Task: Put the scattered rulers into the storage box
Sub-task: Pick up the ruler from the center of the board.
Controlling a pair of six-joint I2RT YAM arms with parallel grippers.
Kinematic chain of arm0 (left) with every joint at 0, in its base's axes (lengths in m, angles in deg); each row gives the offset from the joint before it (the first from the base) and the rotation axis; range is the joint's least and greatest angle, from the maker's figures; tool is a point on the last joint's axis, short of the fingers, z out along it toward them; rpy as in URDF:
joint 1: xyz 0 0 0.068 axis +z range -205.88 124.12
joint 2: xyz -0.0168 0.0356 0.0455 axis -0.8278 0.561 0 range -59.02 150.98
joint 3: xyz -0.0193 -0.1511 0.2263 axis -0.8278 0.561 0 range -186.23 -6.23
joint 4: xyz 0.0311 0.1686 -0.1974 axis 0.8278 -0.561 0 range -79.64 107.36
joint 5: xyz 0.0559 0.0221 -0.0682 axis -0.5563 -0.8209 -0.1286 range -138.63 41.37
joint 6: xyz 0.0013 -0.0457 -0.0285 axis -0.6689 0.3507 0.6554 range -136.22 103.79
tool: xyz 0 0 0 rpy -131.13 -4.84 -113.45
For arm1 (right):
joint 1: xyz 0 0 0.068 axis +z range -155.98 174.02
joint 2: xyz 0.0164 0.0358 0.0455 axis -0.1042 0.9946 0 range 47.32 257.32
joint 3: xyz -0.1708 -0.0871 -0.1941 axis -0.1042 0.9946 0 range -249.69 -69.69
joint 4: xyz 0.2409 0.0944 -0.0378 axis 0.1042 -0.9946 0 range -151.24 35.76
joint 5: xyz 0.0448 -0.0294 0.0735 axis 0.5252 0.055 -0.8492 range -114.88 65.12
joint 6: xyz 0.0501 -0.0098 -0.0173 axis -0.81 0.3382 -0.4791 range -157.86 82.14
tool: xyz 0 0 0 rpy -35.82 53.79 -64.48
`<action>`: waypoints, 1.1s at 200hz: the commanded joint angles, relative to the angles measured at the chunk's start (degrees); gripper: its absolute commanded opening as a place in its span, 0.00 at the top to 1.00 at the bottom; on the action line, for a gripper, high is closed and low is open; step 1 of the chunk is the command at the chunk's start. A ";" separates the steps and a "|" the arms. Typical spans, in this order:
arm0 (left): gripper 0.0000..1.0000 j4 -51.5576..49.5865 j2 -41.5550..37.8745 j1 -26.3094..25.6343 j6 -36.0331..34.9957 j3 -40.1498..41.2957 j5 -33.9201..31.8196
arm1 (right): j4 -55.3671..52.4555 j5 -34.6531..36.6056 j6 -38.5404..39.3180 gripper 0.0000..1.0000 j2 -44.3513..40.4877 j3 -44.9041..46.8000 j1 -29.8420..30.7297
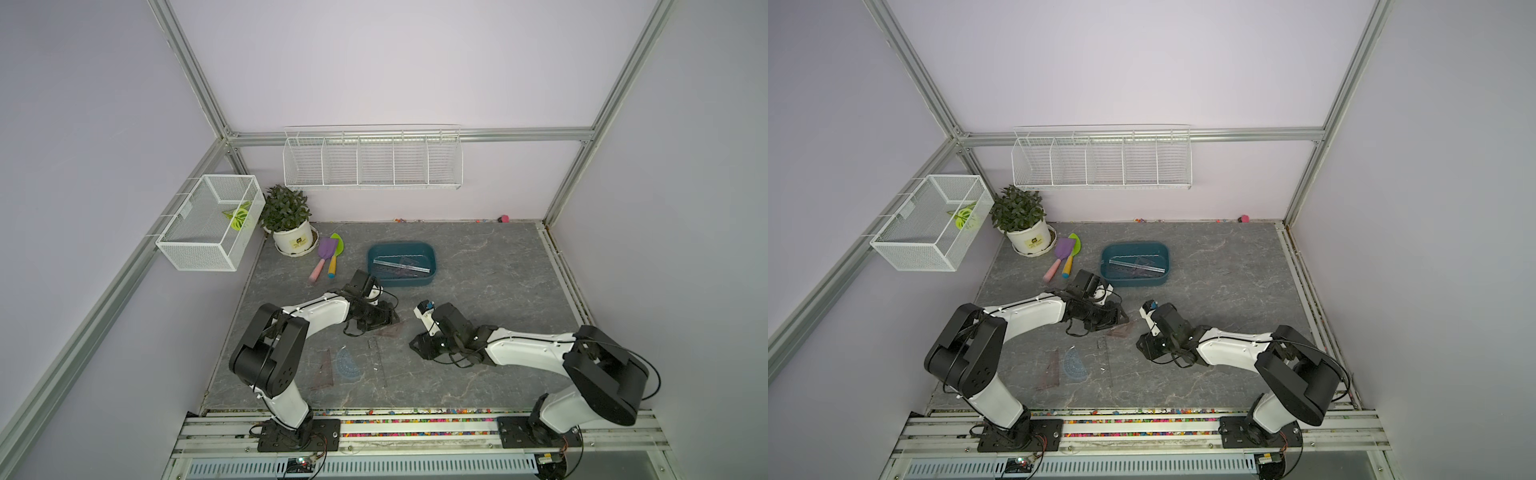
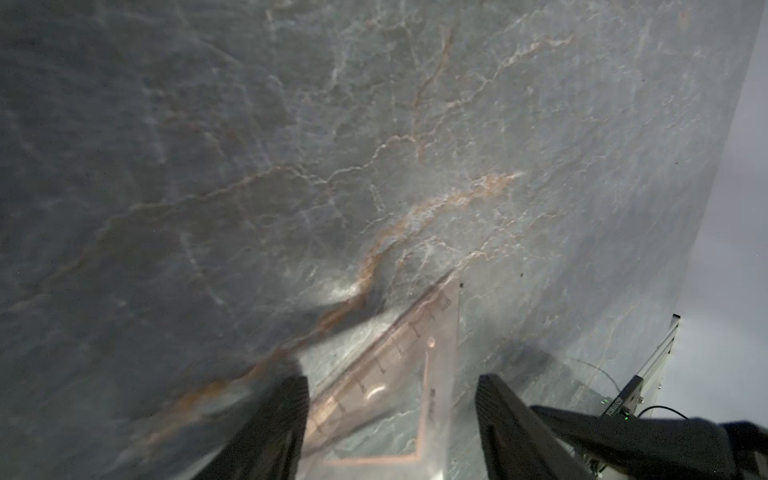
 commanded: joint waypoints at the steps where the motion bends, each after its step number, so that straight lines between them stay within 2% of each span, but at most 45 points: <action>1: 0.30 1.71 -0.08 0.04 0.52 1.43 -0.59 | -2.88 5.80 3.58 0.48 1.88 -2.38 2.45; 38: 0.31 2.94 -0.92 -0.56 1.64 3.61 2.87 | -3.10 7.49 4.70 0.39 6.85 -5.47 4.63; 98: 0.31 7.37 -1.54 -3.33 5.28 7.02 7.75 | -1.84 9.87 3.49 0.40 6.89 -3.57 3.98; 157: 0.31 11.10 -2.27 -6.61 9.42 7.78 11.30 | -1.20 9.67 2.59 0.52 2.66 0.93 -0.25; 220: 0.30 11.65 -5.79 -7.82 11.47 10.93 11.34 | -0.87 8.39 2.35 0.66 -1.86 4.24 -2.88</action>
